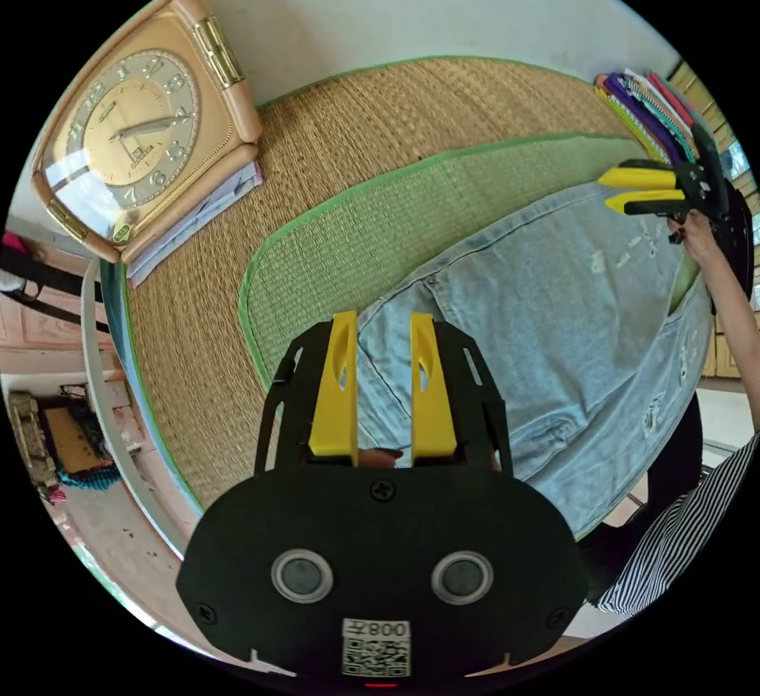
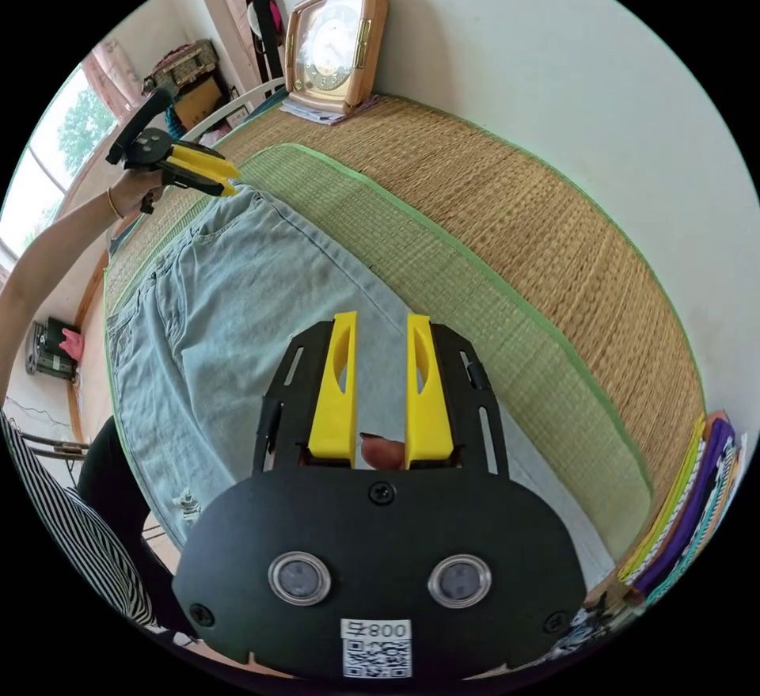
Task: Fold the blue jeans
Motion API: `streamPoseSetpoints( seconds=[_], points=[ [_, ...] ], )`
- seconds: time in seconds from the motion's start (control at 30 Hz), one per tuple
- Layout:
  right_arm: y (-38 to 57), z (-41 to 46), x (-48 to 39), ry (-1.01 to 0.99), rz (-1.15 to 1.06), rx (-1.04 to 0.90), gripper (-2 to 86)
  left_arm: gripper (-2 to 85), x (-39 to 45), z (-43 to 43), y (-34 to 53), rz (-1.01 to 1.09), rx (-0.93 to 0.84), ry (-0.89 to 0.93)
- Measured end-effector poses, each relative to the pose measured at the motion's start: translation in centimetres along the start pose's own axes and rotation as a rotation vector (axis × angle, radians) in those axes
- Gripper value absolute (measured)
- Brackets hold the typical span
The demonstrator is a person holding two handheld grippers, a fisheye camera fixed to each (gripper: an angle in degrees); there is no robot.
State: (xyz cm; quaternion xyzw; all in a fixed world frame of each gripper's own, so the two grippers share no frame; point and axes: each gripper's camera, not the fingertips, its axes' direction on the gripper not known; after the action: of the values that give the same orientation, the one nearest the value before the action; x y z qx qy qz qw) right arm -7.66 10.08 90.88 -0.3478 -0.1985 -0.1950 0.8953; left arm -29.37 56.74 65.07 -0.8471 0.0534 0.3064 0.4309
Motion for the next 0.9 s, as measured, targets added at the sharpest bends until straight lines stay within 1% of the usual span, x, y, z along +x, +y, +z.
streamPoseSetpoints(
  seconds=[0.07,0.23,0.47,0.53,0.6,0.7,0.8,0.9],
  points=[
    [-1.8,1.0,-0.1,0.01,-0.014,-0.027,10.0,10.6,-0.2,0.4,-0.9,0.019,-0.051,-0.001],
    [-5.4,4.0,-0.6,0.058,-0.06,-0.128,10.4,10.5,-1.4,-0.6,-1.6,0.048,0.015,0.101],
    [-8.6,5.0,-1.3,0.056,-0.088,-0.177,10.1,9.2,-1.1,-2.4,-2.6,0.066,0.022,0.108],
    [-9.6,5.3,-1.9,0.07,-0.098,-0.2,9.8,7.5,-0.7,-3.0,-2.9,0.074,0.015,0.114],
    [-10.1,5.5,-2.4,0.09,-0.101,-0.201,9.6,5.9,-0.2,-3.4,-3.0,0.091,0.011,0.141],
    [-10.5,5.6,-2.6,0.083,-0.074,-0.176,9.1,4.1,0.5,-4.2,-2.8,0.07,0.026,0.123],
    [-10.7,5.8,-3.0,0.082,-0.06,-0.155,8.1,3.4,1.0,-4.9,-2.4,0.033,0.042,0.126],
    [-11.0,6.0,-3.7,0.091,-0.061,-0.155,6.9,3.1,2.0,-5.6,-2.0,0.022,0.044,0.091]
  ],
)
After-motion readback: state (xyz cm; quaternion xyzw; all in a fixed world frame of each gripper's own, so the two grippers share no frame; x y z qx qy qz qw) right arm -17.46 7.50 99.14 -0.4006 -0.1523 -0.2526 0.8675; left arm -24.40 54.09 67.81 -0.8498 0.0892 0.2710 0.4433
